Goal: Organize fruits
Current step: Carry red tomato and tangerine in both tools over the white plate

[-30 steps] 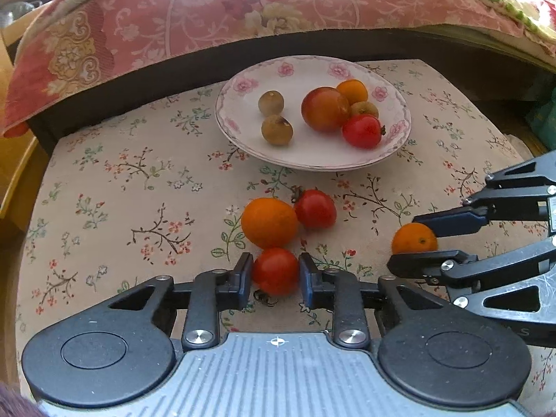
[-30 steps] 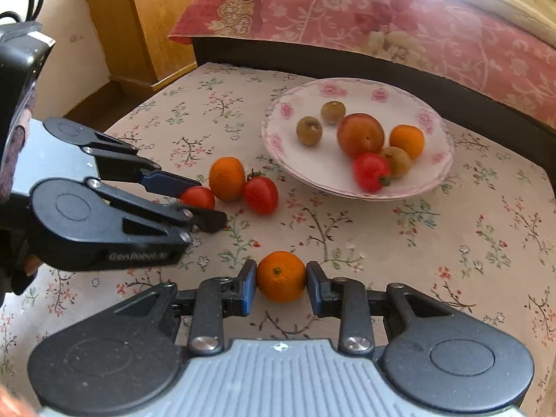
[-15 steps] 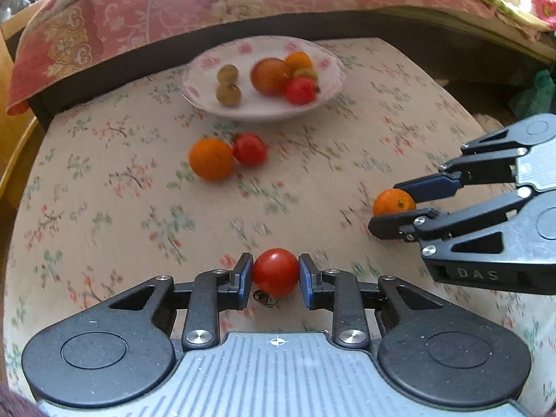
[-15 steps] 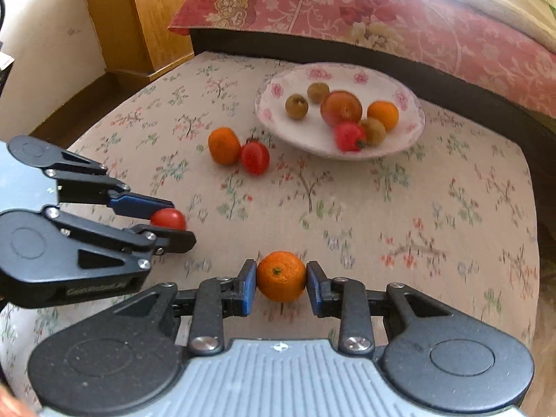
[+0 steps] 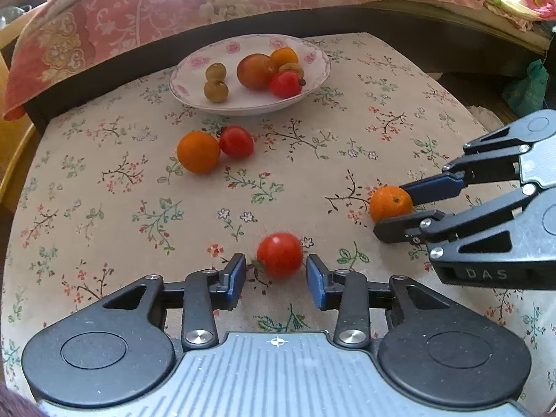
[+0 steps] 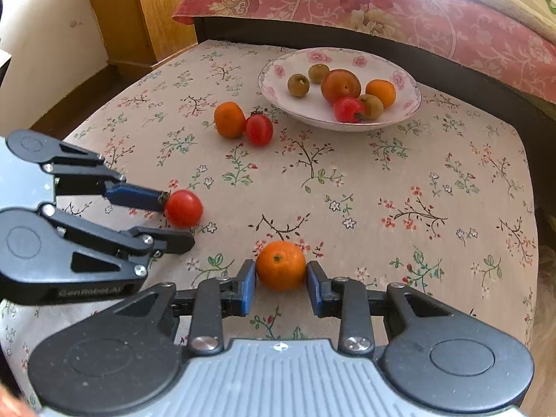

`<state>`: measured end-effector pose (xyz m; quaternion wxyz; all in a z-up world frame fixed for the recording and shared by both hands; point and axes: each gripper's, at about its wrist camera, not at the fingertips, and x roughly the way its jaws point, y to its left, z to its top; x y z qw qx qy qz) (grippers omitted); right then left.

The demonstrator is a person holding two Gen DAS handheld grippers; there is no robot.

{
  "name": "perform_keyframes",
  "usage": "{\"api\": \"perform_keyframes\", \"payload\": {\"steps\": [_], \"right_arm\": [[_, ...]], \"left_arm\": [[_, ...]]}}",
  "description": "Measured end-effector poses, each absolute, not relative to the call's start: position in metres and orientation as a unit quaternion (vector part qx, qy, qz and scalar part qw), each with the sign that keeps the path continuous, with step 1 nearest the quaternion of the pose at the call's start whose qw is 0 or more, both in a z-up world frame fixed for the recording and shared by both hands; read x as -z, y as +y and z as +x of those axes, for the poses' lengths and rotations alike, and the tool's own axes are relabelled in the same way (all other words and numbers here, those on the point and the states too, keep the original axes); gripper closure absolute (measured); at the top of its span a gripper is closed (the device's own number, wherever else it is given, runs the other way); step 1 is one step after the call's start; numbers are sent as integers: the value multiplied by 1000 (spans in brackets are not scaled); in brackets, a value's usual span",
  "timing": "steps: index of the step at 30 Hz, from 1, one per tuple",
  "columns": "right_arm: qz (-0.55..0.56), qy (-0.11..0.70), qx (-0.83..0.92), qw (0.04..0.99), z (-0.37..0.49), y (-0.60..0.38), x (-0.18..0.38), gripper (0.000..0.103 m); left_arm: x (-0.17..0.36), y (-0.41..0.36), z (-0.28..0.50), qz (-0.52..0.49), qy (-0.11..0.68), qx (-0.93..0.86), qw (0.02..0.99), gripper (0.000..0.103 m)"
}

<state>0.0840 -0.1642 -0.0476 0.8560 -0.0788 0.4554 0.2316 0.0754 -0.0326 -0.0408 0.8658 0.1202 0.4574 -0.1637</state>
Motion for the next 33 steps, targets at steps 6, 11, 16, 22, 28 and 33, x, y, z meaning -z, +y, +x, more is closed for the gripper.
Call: {"api": "perform_keyframes", "payload": {"steps": [6,11,16,22,28,33], "right_arm": [[-72,455,-237,855,86,-166,46,67],[-69,455,-244,854,87,-166,47,67],[-68,455,-244,854,89,-166,47,67],[-77,461,-239,851,89,-163,47,69],[-70,462,-235,852,93,-164,44,69],[-62,452,-229,860,98,-165,37,69]], "left_arm": [[41,-33,78,120,457,166,865,52],[42,-33,77,119,458,168,865,52],[41,-33,77,118,457,170,865,54],[41,-35,77,116,461,177,862,67],[38,-37,81,112,458,176,864,67],[31,-41,86,105,448,176,870,67]]}}
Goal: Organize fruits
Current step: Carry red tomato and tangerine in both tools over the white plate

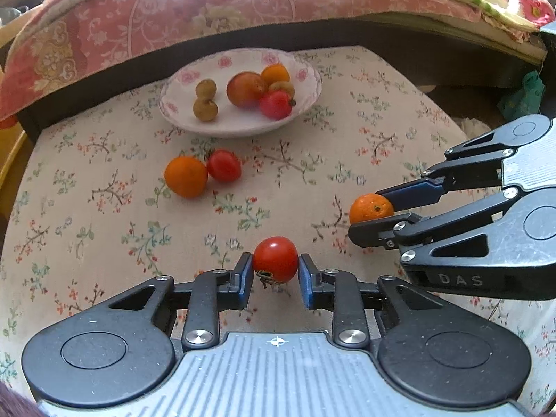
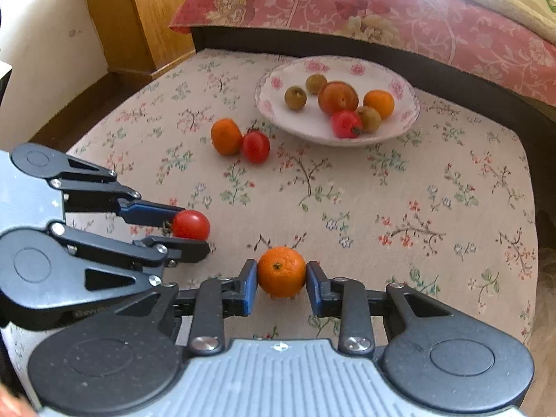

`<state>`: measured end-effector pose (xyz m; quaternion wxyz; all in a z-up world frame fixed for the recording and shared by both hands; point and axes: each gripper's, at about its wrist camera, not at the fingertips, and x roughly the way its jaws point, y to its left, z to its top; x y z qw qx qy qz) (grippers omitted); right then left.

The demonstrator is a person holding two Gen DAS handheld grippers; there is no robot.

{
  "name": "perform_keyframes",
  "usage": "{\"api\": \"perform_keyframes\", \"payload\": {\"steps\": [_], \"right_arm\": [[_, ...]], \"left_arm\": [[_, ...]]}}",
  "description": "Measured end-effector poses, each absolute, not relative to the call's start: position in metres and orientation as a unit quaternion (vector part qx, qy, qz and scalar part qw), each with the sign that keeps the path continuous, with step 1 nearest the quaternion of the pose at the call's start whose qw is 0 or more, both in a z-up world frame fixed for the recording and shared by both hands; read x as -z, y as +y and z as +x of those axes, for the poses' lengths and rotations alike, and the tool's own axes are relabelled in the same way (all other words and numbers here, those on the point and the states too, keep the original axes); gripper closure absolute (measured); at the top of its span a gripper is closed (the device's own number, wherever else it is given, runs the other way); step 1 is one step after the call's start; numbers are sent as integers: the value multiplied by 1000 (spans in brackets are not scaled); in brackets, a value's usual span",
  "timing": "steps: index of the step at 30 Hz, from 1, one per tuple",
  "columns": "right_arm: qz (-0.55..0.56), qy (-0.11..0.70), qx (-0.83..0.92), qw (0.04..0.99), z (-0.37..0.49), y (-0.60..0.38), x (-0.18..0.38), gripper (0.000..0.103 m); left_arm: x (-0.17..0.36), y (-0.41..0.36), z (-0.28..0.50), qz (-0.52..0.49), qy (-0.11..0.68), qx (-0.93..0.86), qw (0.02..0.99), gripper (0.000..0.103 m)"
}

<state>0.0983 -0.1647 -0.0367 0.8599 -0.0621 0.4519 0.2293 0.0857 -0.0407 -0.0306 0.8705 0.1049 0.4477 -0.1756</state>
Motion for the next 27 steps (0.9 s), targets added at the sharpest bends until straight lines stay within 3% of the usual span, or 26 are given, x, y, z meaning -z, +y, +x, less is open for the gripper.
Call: {"api": "perform_keyframes", "payload": {"steps": [27], "right_arm": [[-32,416,-198,887,128,-167,15,69]], "left_arm": [[3,-46,124,89,415,145,894,69]]}}
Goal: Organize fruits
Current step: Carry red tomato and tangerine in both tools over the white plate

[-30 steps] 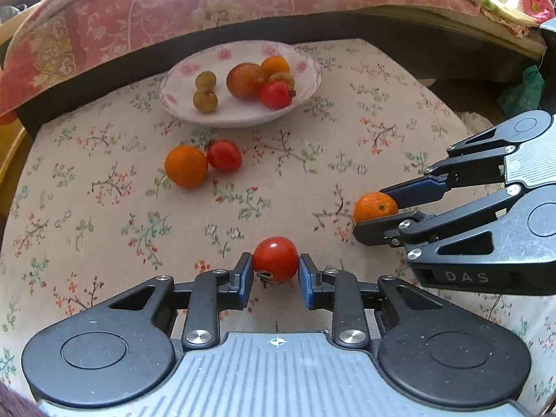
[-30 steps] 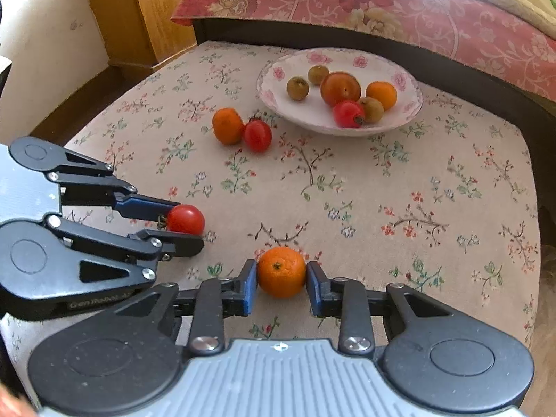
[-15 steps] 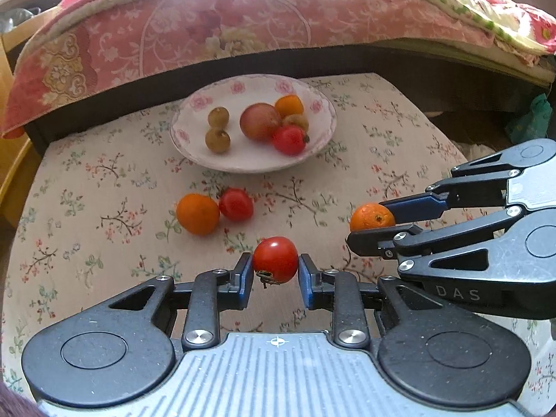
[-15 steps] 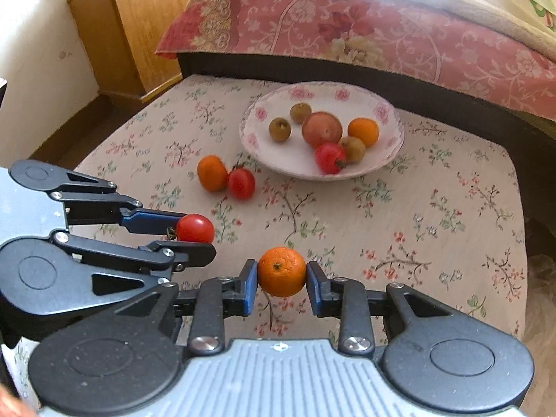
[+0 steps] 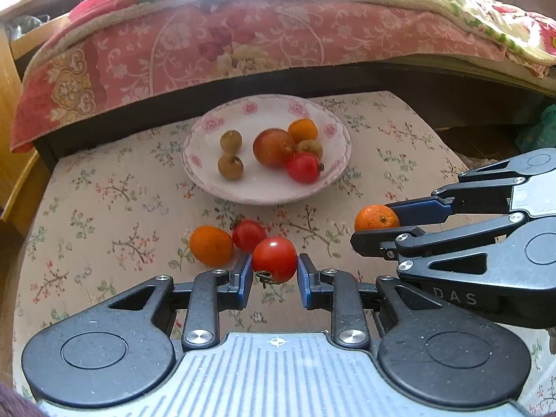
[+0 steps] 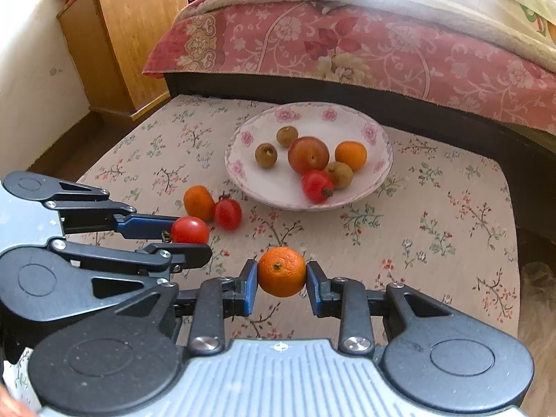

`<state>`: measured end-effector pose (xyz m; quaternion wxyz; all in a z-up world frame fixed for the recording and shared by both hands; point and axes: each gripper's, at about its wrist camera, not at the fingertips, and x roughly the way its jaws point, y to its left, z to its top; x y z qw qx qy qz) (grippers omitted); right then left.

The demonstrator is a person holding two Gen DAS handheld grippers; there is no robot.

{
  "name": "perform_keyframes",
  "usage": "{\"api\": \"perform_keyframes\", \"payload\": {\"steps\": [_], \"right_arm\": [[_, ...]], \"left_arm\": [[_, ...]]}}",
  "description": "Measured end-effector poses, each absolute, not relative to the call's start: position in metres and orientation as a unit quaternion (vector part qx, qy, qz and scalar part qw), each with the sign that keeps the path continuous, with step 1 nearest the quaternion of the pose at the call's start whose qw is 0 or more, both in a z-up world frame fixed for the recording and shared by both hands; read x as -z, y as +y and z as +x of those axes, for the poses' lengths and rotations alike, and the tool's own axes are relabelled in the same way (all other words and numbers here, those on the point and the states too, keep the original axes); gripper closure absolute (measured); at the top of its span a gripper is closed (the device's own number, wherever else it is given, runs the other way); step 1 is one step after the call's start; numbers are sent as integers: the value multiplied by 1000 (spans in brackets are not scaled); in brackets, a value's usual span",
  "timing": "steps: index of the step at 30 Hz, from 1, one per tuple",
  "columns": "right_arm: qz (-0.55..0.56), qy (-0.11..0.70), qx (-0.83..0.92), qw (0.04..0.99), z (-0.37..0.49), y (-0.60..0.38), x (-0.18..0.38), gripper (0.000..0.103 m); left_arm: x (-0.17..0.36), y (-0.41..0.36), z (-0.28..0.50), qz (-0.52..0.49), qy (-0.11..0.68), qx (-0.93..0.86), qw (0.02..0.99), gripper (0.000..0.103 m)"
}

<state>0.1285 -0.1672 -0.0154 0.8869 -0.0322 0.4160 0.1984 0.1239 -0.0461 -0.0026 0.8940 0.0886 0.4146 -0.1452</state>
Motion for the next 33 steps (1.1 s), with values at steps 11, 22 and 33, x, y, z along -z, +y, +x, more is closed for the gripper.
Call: {"api": "perform_keyframes", "payload": {"steps": [11,22,33], "right_arm": [[-21,399,-178,899,144,-169,7,69],[-16,389,-166,906,149,-173,3,69],[-17,387,-163,908,154,-173,3,69]], "left_arm": [[-8,-50,143,85,399,135,903,69],[-13,-55,149,89,389,129,908,69],[-11,-54,153,89,386,127,909,69]]}}
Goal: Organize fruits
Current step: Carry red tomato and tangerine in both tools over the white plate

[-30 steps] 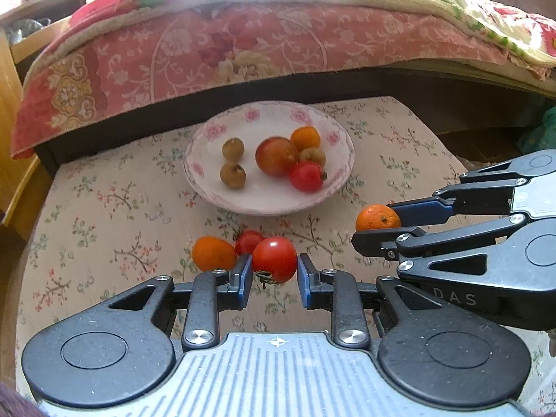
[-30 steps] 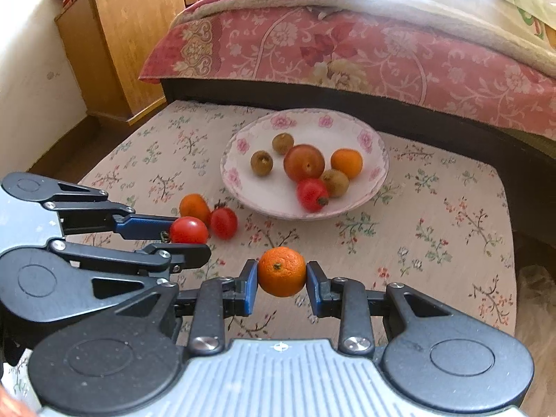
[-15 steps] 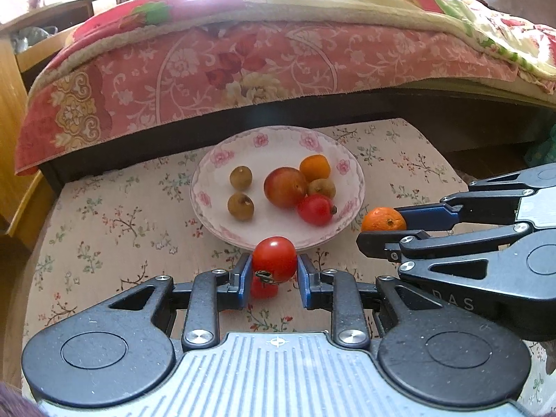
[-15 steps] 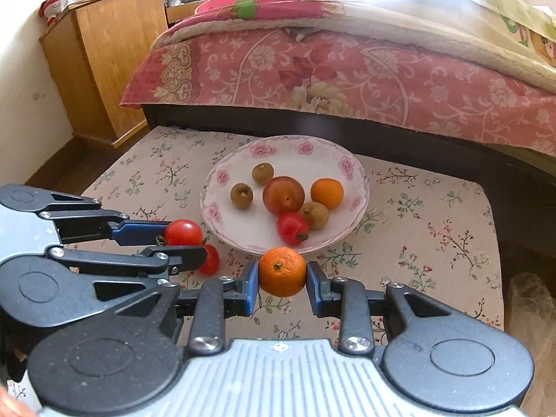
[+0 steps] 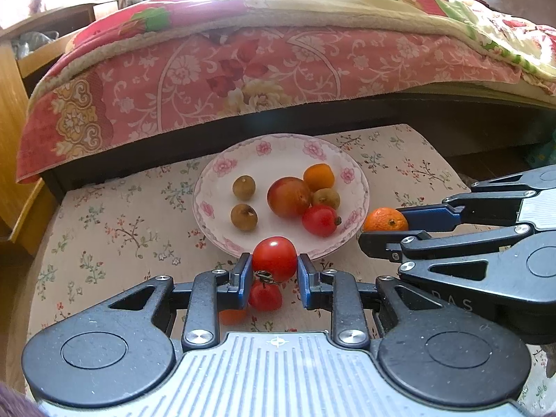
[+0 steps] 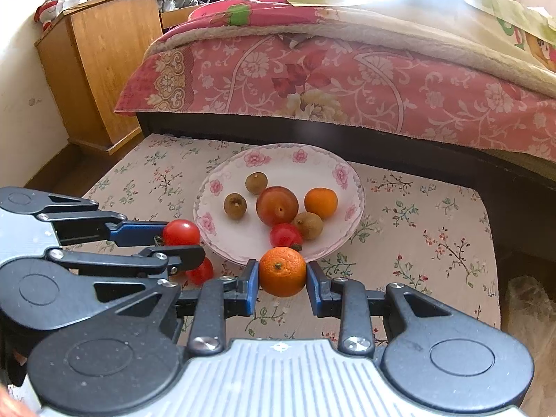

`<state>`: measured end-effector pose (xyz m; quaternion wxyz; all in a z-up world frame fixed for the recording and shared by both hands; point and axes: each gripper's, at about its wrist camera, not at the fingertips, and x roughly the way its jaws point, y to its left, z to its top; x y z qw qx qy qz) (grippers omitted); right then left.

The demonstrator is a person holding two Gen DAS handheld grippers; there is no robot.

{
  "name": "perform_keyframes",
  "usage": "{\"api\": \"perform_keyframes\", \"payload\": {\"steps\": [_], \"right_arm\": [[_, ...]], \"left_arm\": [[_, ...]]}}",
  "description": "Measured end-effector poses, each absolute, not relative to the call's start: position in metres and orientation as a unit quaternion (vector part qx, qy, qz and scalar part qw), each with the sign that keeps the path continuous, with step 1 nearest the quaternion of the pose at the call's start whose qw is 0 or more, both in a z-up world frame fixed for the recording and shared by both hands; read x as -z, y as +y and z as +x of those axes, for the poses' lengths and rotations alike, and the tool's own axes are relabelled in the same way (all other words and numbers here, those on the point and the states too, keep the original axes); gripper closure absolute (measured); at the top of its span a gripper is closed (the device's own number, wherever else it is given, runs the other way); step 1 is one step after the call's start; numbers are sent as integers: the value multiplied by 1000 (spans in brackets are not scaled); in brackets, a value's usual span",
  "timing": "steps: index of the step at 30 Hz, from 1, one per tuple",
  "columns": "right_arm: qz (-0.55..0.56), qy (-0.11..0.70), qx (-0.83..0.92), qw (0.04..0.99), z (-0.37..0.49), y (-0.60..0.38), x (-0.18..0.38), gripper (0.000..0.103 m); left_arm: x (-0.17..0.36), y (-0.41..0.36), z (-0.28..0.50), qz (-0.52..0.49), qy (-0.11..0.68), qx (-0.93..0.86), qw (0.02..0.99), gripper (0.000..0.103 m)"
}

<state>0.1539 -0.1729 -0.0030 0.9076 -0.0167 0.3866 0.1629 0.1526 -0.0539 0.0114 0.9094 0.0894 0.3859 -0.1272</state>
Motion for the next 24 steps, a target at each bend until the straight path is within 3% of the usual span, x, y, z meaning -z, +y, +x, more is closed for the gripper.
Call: {"api": "perform_keyframes", "payload": {"steps": [24], "right_arm": [[-14,384,-154,910,173,-176,5,69]], "left_arm": [[-11,-56,170,100,377,117,913,70]]}}
